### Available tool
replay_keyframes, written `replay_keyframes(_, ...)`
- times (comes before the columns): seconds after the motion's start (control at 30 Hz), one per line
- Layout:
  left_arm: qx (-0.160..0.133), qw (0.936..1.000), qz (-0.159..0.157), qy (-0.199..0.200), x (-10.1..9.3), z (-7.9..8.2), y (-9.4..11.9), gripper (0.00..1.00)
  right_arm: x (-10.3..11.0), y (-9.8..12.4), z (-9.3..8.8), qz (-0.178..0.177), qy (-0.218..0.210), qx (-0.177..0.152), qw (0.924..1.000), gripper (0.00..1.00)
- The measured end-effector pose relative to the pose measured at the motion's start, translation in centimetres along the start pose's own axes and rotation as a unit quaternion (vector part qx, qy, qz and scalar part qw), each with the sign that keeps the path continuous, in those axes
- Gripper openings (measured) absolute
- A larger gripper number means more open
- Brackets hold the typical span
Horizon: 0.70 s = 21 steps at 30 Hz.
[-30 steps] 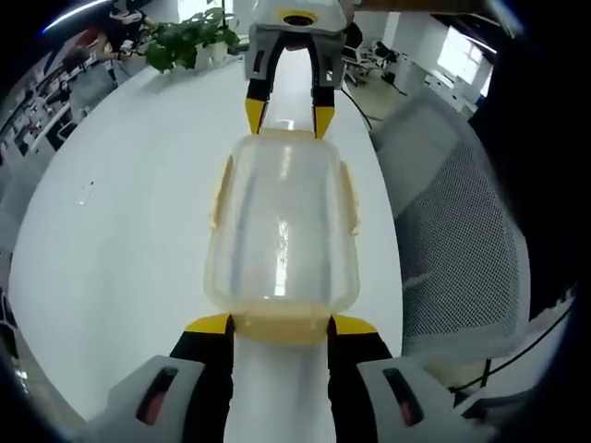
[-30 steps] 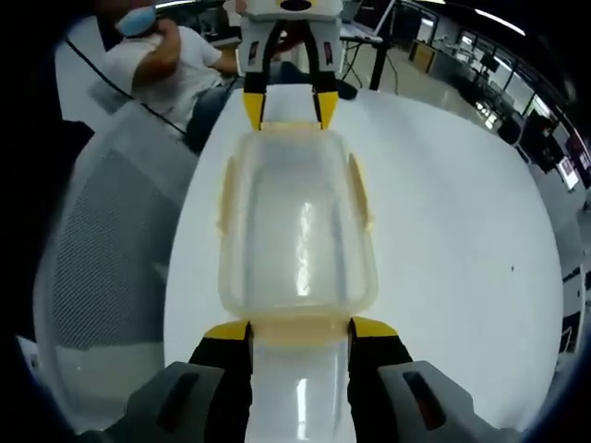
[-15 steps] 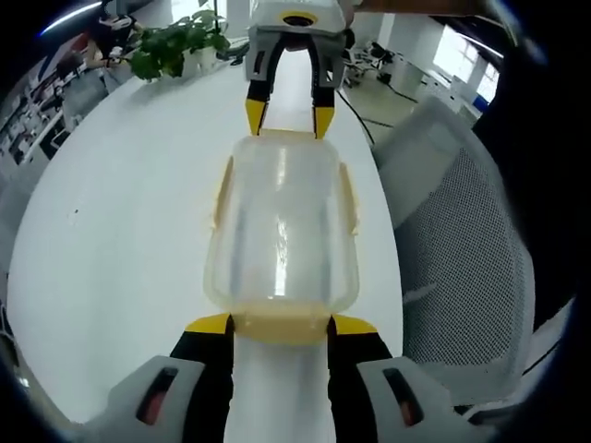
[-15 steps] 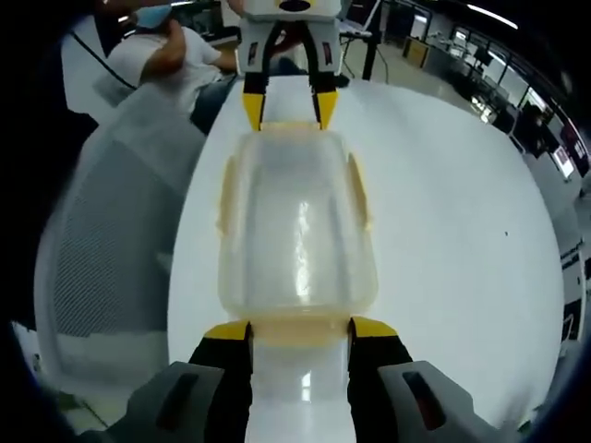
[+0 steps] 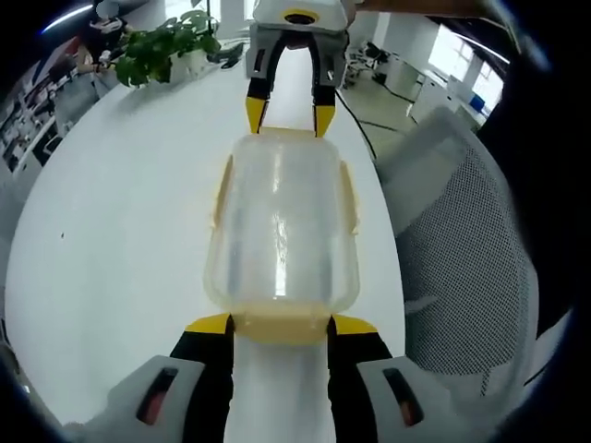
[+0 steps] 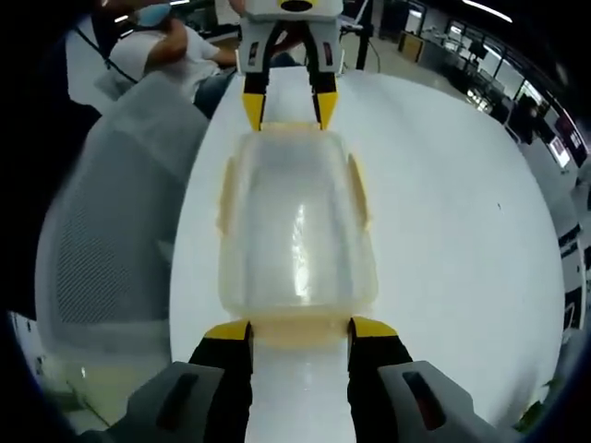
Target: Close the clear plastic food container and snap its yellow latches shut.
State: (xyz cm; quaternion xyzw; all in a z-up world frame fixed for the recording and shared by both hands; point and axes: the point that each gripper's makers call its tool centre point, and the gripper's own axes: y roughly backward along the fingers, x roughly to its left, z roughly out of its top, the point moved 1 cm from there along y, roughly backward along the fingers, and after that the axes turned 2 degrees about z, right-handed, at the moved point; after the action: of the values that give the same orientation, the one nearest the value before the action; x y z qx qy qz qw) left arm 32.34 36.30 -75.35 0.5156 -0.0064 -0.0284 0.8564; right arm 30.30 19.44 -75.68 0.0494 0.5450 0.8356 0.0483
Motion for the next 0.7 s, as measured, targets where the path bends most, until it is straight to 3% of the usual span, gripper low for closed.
replay_keyframes(0.7,-0.014,0.9999,0.002,-0.006,-0.1,4.2,-2.7,0.38,-0.3,1.9,-4.6,-0.009,0.004,0.011,0.9999,0.39)
